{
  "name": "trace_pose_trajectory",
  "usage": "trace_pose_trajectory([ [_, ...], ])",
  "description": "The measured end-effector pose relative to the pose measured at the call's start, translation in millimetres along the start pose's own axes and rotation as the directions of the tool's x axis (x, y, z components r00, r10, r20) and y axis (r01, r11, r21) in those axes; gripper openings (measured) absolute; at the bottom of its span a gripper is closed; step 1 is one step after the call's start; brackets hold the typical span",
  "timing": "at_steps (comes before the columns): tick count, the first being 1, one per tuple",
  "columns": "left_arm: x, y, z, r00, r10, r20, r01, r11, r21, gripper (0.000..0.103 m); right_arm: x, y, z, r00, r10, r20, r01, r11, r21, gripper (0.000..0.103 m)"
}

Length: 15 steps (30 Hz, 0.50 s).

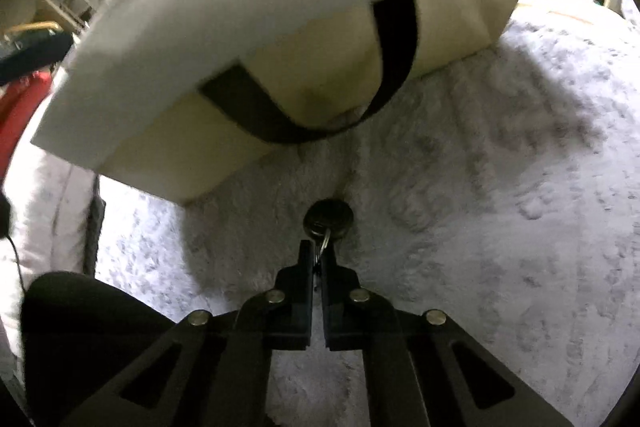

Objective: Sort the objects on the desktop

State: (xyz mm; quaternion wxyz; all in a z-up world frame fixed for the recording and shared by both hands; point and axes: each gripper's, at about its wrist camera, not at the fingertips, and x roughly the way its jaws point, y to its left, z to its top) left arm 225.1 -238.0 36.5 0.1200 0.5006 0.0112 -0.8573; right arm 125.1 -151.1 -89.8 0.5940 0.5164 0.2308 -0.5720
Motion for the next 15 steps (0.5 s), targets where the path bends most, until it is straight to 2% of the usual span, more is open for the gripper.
trace_pose_trajectory([
  [5,0,2,-2,1.0,0.003,-0.007,-0.003,1.0,-0.009,0.082,-26,-9,21,0.998,0.017,0.055,-0.018,1.0,0.021,0.003],
  [10,2,2,4,1.0,-0.018,0.006,0.019,0.999,-0.036,0.082,-82,9,44,0.987,0.036,0.158,-0.034,0.999,-0.017,0.003],
  [15,-3,5,11,0.999,-0.013,0.051,0.016,0.998,-0.056,0.082,-114,28,77,0.972,0.054,0.228,-0.046,0.998,-0.039,0.003],
])
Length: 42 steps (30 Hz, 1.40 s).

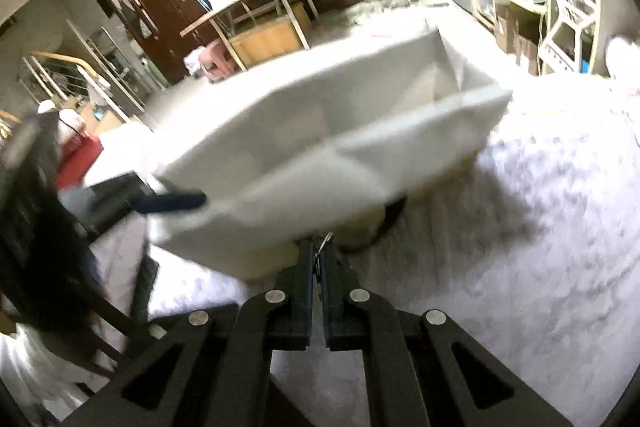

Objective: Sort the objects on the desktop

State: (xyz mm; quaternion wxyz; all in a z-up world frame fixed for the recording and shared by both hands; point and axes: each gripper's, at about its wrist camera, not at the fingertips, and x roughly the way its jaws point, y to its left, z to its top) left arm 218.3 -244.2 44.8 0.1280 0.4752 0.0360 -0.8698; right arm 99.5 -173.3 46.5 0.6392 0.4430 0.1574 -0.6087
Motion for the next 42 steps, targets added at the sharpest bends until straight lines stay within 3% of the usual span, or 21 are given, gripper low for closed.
trace_pose_trajectory([
  [6,-3,18,5,1.0,-0.008,0.029,0.01,0.995,-0.097,0.082,-18,15,44,0.995,0.035,0.093,-0.035,0.999,-0.003,0.003],
  [14,-7,28,9,0.999,0.005,0.051,0.002,0.989,-0.146,0.082,8,6,94,0.993,0.023,0.118,-0.027,0.999,0.034,0.003],
  [21,-1,33,10,0.999,0.003,0.044,0.005,0.986,-0.167,0.082,39,-8,87,0.997,-0.02,0.076,0.015,0.998,0.061,0.003],
  [26,-2,34,10,0.999,0.006,0.049,0.003,0.986,-0.168,0.082,71,-17,76,0.998,-0.057,-0.015,0.058,0.995,0.08,0.006],
  [27,-2,34,10,0.999,0.007,0.048,0.001,0.986,-0.165,0.082,73,-16,75,0.998,-0.066,-0.021,0.067,0.995,0.07,0.009],
  [29,-1,36,10,0.999,0.01,0.043,-0.004,0.988,-0.156,0.082,72,-13,76,0.998,-0.069,-0.011,0.07,0.995,0.066,0.029],
  [30,-1,36,10,0.999,0.016,0.042,-0.01,0.988,-0.152,0.082,68,-12,76,0.996,-0.086,0.007,0.085,0.994,0.072,0.057],
  [31,-2,36,11,0.999,0.02,0.041,-0.014,0.989,-0.15,0.082,64,-10,78,0.995,-0.1,0.024,0.098,0.992,0.074,0.078],
  [34,-3,34,12,0.999,0.015,0.047,-0.008,0.988,-0.155,0.082,49,-6,82,0.993,-0.091,0.079,0.087,0.995,0.058,0.079],
  [42,2,10,36,0.998,-0.013,0.065,0.02,0.995,-0.098,0.082,12,-24,67,0.993,-0.096,0.071,0.09,0.992,0.092,0.079],
])
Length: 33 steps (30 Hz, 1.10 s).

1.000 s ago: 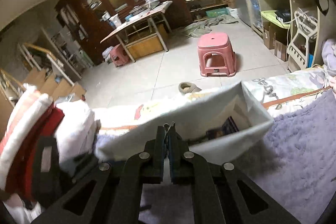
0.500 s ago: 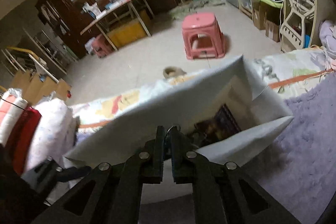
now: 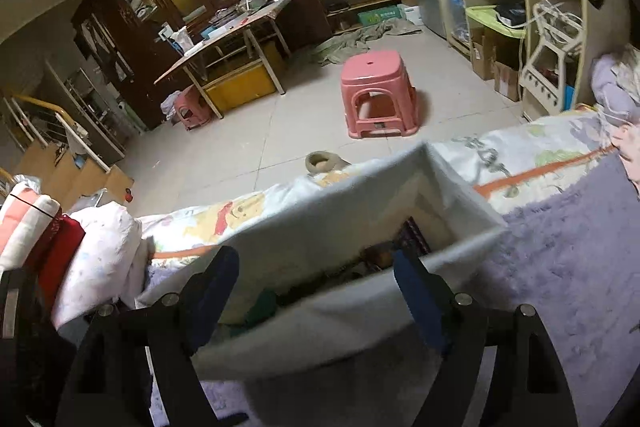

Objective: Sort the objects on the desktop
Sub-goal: 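Move the open right gripper back over the black car key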

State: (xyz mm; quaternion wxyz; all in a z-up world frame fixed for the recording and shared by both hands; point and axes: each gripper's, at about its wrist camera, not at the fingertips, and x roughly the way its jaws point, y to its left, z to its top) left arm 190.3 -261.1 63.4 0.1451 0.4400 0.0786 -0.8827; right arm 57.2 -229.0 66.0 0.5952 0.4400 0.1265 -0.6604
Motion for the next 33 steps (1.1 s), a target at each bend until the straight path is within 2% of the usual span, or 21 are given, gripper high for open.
trace_pose_trajectory([
  [8,42,-76,45,0.997,-0.078,-0.015,0.079,0.989,0.122,0.082,-59,-74,-36,0.994,-0.107,-0.005,0.107,0.993,0.057,0.079],
  [13,74,-133,80,0.989,-0.148,-0.019,0.149,0.975,0.166,0.082,-108,-152,-58,0.982,-0.19,0.017,0.186,0.972,0.142,0.079],
  [16,97,-170,101,0.985,-0.17,-0.018,0.17,0.965,0.198,0.082,-134,-203,-74,0.967,-0.255,0.013,0.248,0.95,0.192,0.079],
  [21,138,-229,120,0.975,-0.221,-0.019,0.219,0.948,0.232,0.082,-163,-286,-102,0.925,-0.38,-0.019,0.371,0.89,0.264,0.079],
  [27,176,-263,122,0.964,-0.262,-0.038,0.264,0.941,0.214,0.082,-155,-359,-124,0.891,-0.446,-0.081,0.447,0.834,0.322,0.079],
  [33,203,-263,107,0.971,-0.236,-0.044,0.24,0.947,0.214,0.082,-117,-403,-130,0.866,-0.48,-0.137,0.497,0.804,0.325,0.077],
])
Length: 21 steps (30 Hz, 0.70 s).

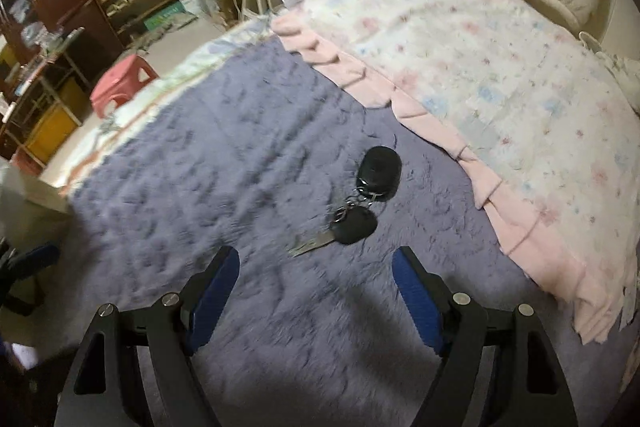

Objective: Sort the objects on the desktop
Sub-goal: 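Move the open right gripper back over the black car key, then grasp the black car key fob ring with the right gripper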

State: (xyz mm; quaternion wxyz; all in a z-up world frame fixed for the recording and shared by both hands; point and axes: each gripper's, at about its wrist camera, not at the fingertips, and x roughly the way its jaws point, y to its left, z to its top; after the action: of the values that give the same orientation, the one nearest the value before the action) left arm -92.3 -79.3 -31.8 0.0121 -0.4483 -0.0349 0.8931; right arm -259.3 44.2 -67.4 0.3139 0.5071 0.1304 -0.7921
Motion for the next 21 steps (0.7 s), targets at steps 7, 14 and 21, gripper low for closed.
trace_pose_trajectory([
  [7,10,26,-1,0.999,-0.024,0.025,0.027,0.995,-0.1,0.082,42,-1,10,0.999,-0.035,-0.012,0.035,0.999,0.014,0.069],
  [14,5,23,1,0.999,-0.03,0.043,0.033,0.996,-0.079,0.082,70,-2,13,0.99,-0.121,-0.067,0.123,0.992,0.033,0.063],
  [21,-3,14,4,0.998,-0.025,0.06,0.028,0.998,-0.051,0.082,70,-3,4,0.99,-0.12,-0.068,0.119,0.993,-0.02,0.017],
])
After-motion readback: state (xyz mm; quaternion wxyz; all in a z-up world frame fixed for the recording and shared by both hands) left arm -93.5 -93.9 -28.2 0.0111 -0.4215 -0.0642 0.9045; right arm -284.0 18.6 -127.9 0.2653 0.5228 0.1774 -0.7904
